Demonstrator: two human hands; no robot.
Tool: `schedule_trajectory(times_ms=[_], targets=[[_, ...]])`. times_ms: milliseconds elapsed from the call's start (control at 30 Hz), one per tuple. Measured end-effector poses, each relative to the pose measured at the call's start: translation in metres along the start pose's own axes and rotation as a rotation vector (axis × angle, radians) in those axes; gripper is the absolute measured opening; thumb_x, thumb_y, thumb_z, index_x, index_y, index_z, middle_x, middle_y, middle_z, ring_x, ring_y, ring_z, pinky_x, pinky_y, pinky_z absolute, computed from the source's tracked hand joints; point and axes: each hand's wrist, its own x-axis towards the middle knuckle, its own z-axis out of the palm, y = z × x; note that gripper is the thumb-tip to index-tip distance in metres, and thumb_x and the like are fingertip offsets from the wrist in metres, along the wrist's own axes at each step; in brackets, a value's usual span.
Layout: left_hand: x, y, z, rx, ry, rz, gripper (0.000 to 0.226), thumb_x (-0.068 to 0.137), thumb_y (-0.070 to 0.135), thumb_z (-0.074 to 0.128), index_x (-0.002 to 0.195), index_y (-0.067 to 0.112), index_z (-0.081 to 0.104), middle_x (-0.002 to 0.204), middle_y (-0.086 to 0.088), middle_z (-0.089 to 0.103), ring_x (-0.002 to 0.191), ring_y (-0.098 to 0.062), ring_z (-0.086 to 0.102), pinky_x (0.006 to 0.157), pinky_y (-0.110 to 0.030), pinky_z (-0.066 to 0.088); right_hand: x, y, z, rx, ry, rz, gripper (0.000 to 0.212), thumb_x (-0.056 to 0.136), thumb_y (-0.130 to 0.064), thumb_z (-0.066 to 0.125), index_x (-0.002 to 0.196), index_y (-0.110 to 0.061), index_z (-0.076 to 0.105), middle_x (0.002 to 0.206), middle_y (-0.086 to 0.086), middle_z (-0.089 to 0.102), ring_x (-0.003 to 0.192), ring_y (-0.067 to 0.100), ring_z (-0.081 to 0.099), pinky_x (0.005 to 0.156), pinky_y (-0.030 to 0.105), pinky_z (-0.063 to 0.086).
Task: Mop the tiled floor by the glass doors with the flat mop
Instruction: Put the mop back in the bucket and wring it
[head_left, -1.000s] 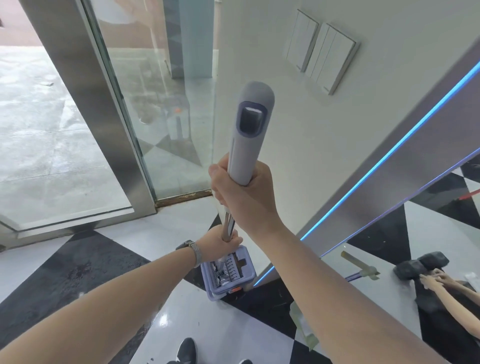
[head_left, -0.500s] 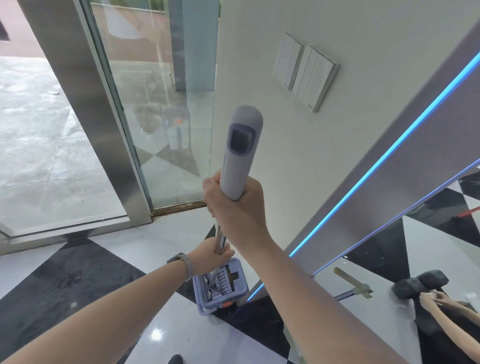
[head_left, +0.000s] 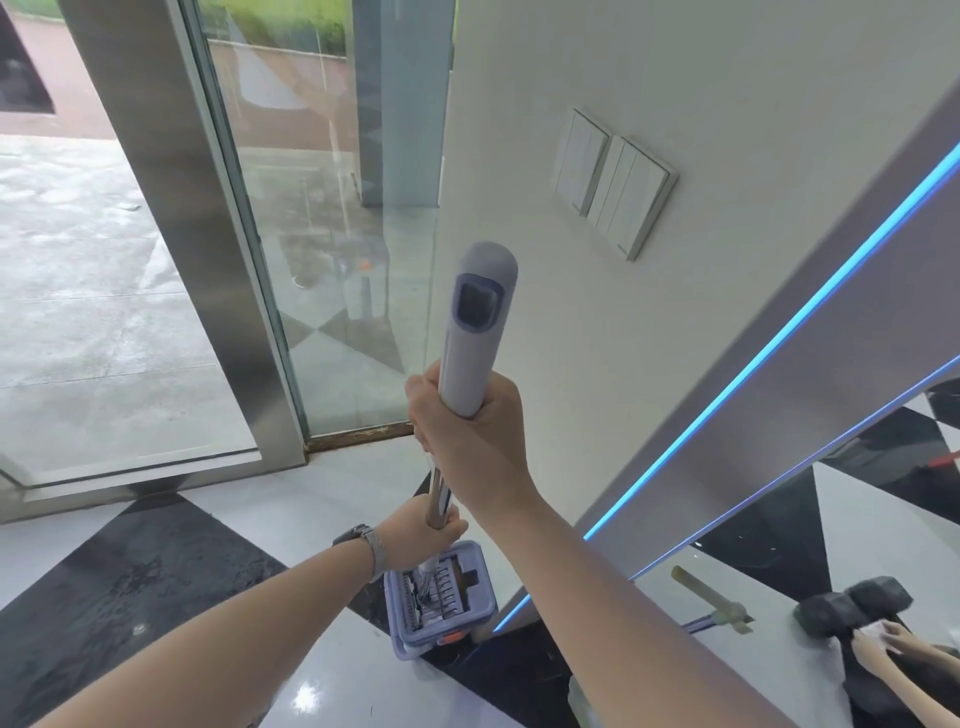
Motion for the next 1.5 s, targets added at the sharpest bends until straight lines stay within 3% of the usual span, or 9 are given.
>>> schedule_trajectory(times_ms=[167,233,333,567,667,833,1033,1133,1500], targets=[[-0.013,0.022,-0.014,0.033,0.046,0.037,0.054,0.074,0.05,0.049,0.081,-0.004,0.058,0.077,-0.025,0.059,0.064,-0.026,0.052,0.068,-0.043,0.051,0.008,-0.033,0.002,0.029,-0.009,-0.006,0.037,0.079,-0.016,0.063,0.064,0.009,0.041,0.055,0.023,0.036,0.053,0.022,0.033,0.049,0.039,0.029],[-0.018,0.039,-0.02,0.034,0.08,0.077,0.037,0.083,0.035,0.054,0.063,0.005,0.049,0.059,-0.014,0.049,0.054,-0.018,0.044,0.057,-0.034,0.044,0.015,-0.055,-0.001,0.037,-0.005,-0.047,0.034,0.081,-0.015,0.063,0.057,-0.001,0.043,0.054,0.014,0.037,0.051,0.018,0.033,0.047,0.038,0.028],[-0.021,0.06,-0.029,0.007,0.09,0.129,0.039,0.09,0.025,0.055,0.055,0.014,0.04,0.052,-0.001,0.041,0.052,-0.015,0.039,0.056,-0.024,0.036,0.021,-0.088,-0.005,0.037,-0.018,-0.12,0.034,0.083,-0.012,0.063,0.054,-0.013,0.046,0.051,0.009,0.04,0.046,0.017,0.034,0.048,0.033,0.03],[-0.034,0.085,-0.042,-0.084,0.1,0.203,0.036,0.076,0.037,0.053,0.053,0.012,0.041,0.055,-0.007,0.042,0.053,-0.016,0.041,0.055,-0.024,0.036,0.024,-0.126,-0.003,0.041,-0.028,-0.18,0.034,0.083,-0.012,0.062,0.056,-0.005,0.042,0.054,0.014,0.037,0.047,0.017,0.032,0.047,0.033,0.028],[-0.036,0.097,-0.046,-0.167,0.115,0.231,0.039,0.079,0.029,0.055,0.055,0.005,0.036,0.057,-0.012,0.036,0.053,-0.016,0.039,0.055,-0.025,0.033,0.027,-0.145,-0.003,0.041,-0.021,-0.21,0.035,0.083,-0.007,0.061,0.053,-0.01,0.044,0.052,0.013,0.037,0.043,0.017,0.032,0.046,0.03,0.028],[-0.038,0.118,-0.052,-0.288,0.153,0.276,0.042,0.075,0.031,0.058,0.052,0.018,0.026,0.053,-0.006,0.023,0.051,-0.019,0.031,0.055,-0.034,0.027,0.036,-0.181,-0.007,0.038,-0.024,-0.274,0.04,0.084,-0.004,0.059,0.049,-0.016,0.044,0.049,0.008,0.037,0.039,0.017,0.034,0.044,0.026,0.03],[-0.039,0.139,-0.066,-0.307,0.183,0.331,0.042,0.078,0.025,0.059,0.055,0.008,0.028,0.051,-0.011,0.031,0.045,-0.017,0.039,0.051,-0.024,0.031,0.044,-0.209,-0.005,0.053,-0.011,-0.283,0.032,0.084,-0.003,0.057,0.056,-0.01,0.042,0.053,0.01,0.034,0.04,0.017,0.031,0.043,0.027,0.025],[-0.041,0.149,-0.072,-0.302,0.215,0.355,0.045,0.078,0.025,0.06,0.05,0.015,0.027,0.042,-0.003,0.031,0.044,-0.017,0.039,0.048,-0.02,0.033,0.046,-0.218,-0.004,0.053,-0.007,-0.275,0.037,0.082,-0.002,0.056,0.052,-0.013,0.038,0.05,0.006,0.034,0.039,0.017,0.031,0.042,0.023,0.025],[-0.057,0.171,-0.081,-0.336,0.221,0.383,0.042,0.076,0.029,0.06,0.045,0.021,0.034,0.039,0.001,0.038,0.041,-0.018,0.038,0.052,-0.025,0.035,0.053,-0.244,-0.001,0.085,0.004,-0.312,0.045,0.078,-0.003,0.055,0.039,-0.02,0.042,0.043,-0.001,0.039,0.035,0.015,0.034,0.041,0.021,0.029]])
